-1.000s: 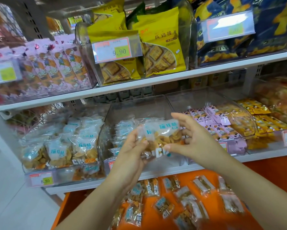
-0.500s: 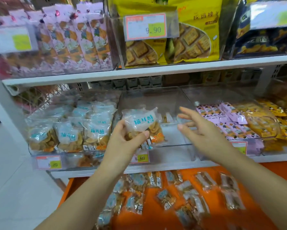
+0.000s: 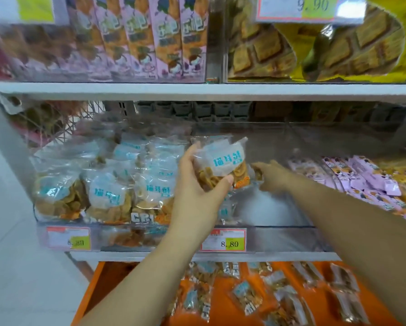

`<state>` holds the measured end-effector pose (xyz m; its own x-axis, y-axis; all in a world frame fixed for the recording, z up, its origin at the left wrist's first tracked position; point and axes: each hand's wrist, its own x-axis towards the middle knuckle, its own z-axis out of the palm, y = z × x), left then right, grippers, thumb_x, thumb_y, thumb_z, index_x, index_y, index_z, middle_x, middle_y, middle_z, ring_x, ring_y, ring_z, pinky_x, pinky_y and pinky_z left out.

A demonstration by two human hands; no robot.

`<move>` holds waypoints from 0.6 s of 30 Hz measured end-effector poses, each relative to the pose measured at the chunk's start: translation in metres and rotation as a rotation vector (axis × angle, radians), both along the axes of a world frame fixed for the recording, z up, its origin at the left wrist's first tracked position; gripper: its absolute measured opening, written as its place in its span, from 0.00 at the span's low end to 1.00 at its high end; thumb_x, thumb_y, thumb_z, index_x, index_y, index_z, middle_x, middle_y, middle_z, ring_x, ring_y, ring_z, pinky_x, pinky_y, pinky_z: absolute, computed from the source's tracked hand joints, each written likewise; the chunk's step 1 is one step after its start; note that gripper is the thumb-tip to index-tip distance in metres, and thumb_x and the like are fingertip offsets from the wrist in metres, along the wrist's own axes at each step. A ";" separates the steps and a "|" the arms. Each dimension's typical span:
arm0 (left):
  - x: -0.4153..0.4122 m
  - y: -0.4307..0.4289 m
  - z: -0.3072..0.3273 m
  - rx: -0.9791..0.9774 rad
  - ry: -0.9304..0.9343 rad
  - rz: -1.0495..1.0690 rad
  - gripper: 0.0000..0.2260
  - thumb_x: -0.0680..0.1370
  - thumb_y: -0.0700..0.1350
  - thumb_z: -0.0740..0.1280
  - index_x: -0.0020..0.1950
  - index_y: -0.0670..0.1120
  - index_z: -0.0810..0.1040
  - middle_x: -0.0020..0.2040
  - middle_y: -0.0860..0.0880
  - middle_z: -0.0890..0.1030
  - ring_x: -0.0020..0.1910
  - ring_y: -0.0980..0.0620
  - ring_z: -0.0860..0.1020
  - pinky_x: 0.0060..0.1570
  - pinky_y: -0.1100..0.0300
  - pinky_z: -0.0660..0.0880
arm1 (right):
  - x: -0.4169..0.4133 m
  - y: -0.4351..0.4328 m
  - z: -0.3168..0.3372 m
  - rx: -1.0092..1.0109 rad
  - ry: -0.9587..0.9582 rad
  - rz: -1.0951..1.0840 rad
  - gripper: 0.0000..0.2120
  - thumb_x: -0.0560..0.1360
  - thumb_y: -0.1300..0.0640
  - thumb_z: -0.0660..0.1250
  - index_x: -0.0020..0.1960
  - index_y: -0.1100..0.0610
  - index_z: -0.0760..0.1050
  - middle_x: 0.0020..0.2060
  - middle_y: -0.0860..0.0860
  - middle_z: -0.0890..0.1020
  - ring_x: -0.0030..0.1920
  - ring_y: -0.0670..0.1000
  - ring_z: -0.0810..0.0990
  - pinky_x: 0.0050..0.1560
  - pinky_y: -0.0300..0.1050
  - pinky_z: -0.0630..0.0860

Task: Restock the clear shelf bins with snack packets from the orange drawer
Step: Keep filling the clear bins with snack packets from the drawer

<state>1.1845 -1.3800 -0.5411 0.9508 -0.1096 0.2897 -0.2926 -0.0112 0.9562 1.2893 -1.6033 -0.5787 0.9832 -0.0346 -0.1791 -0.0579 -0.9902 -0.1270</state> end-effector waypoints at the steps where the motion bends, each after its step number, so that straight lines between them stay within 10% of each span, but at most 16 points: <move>1: 0.003 -0.002 0.000 0.001 -0.009 0.013 0.30 0.75 0.41 0.71 0.71 0.56 0.61 0.63 0.55 0.75 0.56 0.64 0.76 0.55 0.69 0.74 | 0.004 -0.001 -0.003 -0.017 0.002 0.021 0.37 0.71 0.63 0.67 0.76 0.50 0.57 0.69 0.55 0.68 0.68 0.58 0.66 0.64 0.49 0.69; 11: 0.022 -0.020 0.008 -0.091 -0.063 0.044 0.34 0.76 0.39 0.69 0.75 0.56 0.54 0.66 0.53 0.74 0.61 0.62 0.75 0.62 0.63 0.72 | 0.001 0.001 0.015 0.588 -0.365 -0.320 0.32 0.70 0.56 0.74 0.69 0.61 0.65 0.61 0.57 0.74 0.61 0.56 0.74 0.50 0.38 0.66; 18: 0.029 -0.019 0.028 -0.063 -0.083 0.075 0.33 0.77 0.39 0.68 0.76 0.52 0.54 0.63 0.56 0.76 0.59 0.64 0.76 0.64 0.62 0.71 | 0.006 -0.002 0.010 0.774 -0.290 -0.391 0.19 0.72 0.60 0.73 0.60 0.63 0.74 0.37 0.51 0.76 0.35 0.49 0.74 0.29 0.33 0.69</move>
